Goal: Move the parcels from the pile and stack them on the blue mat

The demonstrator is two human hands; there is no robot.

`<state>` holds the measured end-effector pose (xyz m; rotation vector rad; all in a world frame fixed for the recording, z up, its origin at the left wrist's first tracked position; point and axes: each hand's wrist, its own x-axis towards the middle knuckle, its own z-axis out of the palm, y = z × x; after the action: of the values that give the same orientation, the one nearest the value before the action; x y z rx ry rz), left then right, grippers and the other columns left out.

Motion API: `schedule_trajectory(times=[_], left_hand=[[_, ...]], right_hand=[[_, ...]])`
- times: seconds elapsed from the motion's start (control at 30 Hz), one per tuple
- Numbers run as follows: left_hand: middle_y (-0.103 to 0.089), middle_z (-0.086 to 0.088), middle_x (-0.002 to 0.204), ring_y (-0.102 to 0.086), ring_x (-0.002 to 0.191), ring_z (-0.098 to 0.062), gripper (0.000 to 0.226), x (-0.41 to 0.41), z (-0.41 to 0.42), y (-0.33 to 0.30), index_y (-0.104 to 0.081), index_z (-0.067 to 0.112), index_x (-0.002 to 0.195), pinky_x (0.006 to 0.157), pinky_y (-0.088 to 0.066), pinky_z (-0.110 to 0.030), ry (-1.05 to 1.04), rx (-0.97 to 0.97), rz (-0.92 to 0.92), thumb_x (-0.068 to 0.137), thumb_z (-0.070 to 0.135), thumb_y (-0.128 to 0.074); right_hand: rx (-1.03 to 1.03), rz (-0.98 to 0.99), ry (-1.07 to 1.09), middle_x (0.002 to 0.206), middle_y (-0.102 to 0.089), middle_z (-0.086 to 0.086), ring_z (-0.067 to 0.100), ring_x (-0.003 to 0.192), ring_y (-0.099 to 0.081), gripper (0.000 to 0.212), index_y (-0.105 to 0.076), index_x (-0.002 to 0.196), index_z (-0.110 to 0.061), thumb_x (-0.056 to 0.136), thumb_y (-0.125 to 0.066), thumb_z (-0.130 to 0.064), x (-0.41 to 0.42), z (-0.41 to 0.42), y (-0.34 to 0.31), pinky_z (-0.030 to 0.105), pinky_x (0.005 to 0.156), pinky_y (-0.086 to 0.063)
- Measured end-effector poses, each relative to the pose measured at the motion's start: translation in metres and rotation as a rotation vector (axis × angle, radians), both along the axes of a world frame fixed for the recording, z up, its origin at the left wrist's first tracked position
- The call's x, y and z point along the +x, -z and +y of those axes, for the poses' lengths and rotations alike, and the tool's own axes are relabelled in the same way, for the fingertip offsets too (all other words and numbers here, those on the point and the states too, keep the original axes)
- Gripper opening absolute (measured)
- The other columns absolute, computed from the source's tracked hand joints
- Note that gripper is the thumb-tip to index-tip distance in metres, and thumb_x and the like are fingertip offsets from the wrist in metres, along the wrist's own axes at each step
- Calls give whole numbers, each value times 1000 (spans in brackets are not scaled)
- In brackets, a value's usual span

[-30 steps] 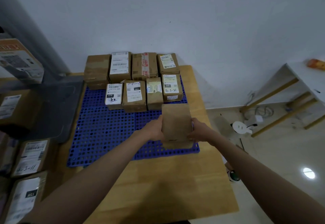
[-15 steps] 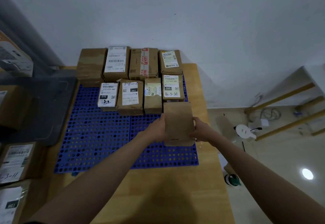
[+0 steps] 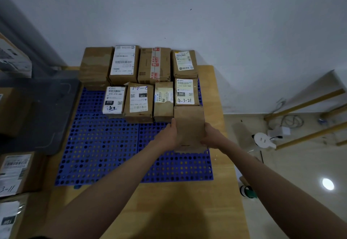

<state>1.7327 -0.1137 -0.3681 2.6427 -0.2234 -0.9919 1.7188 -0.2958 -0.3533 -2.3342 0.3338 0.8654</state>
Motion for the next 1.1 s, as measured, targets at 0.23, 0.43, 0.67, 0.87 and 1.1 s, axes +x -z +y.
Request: schedule_trajectory(times=[0.23,0.43,0.67,0.87,1.1], left_hand=[[-17,-14,158,-50,120,-32,95,-8,-10,5,18,7,152,88,-50,-38,30,72,-10,97,16,-59],[-25,-13,155,-48,125,-30,108,-4,-1,-1,18,10,153,94,-49,-40,35,66,9,89,24,-69],[-28,-9,156,-37,137,-29,98,-4,32,-25,-16,13,154,105,-42,-44,95,80,-15,81,35,-77],[-36,-5,151,-43,131,-25,81,-18,80,-58,-29,16,150,104,-43,-39,92,107,-42,85,37,-73],[-40,-3,148,-47,127,-23,69,-58,150,-79,-37,19,146,102,-44,-36,-38,128,-56,88,38,-69]], right_hand=[[-34,23,-3,124,-55,21,33,110,-58,86,4,153,-7,91,-56,-8,-7,6,8,44,93,-52],[-51,-39,-21,120,-57,20,34,105,-58,78,-13,149,-7,87,-60,-9,-9,2,1,44,86,-53],[-142,-144,-197,136,-50,15,29,121,-50,72,-32,145,-6,84,-68,-20,-11,9,-26,36,92,-47],[-168,-155,-394,143,-44,10,27,123,-49,70,-33,147,-11,87,-68,-24,-16,38,-54,37,96,-46],[-240,-170,-655,137,-50,5,25,112,-55,66,-33,147,-19,91,-62,-40,-26,97,-80,38,90,-51]])
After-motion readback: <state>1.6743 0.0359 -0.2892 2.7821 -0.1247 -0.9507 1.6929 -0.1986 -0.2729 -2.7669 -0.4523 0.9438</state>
